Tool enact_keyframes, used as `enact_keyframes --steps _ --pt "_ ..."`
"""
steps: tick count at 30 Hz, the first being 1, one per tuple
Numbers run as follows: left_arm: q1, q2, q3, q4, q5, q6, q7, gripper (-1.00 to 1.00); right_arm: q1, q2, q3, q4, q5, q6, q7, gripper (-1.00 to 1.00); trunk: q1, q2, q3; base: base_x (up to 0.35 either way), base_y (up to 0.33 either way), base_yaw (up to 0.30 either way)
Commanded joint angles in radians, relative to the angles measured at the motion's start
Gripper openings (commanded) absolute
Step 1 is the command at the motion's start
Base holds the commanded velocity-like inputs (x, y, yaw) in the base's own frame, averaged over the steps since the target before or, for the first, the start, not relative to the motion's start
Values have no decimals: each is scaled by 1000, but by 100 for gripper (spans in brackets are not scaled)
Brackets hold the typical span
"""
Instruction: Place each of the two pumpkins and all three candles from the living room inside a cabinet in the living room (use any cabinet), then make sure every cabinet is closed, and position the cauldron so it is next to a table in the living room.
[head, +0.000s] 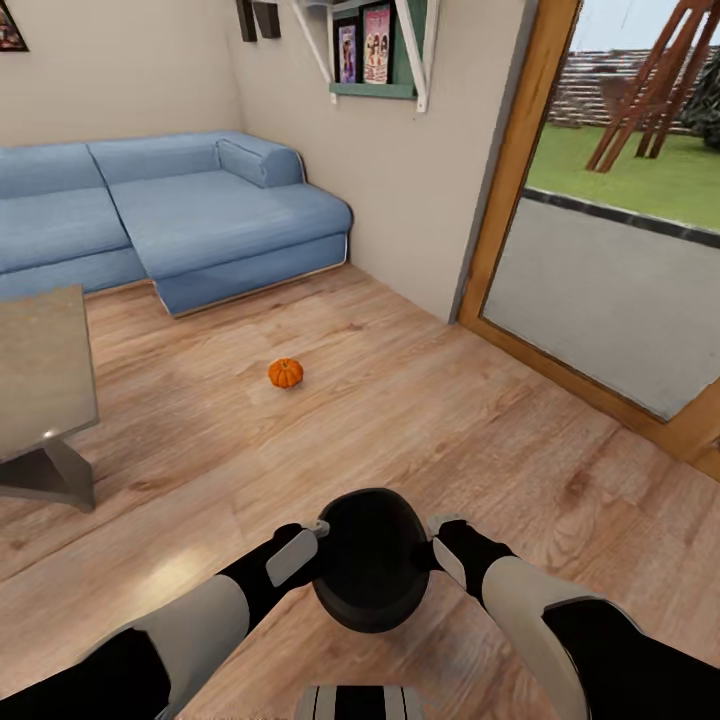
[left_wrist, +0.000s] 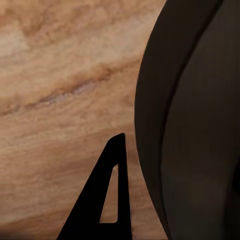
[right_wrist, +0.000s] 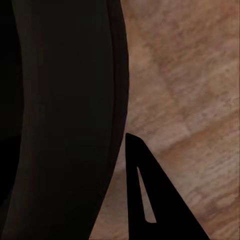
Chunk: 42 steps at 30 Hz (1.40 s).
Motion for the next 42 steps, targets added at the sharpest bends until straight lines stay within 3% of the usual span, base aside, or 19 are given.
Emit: enact_keyframes --steps 1,42 --pt "0 0 -1 1 -9 2 1 -100 0 0 -6 -1 -9 -1 3 -100 0 0 0 0 0 290" --pt "0 2 -1 2 -12 2 4 -100 0 0 -6 -1 -9 0 7 -100 0 0 15 0 0 290"
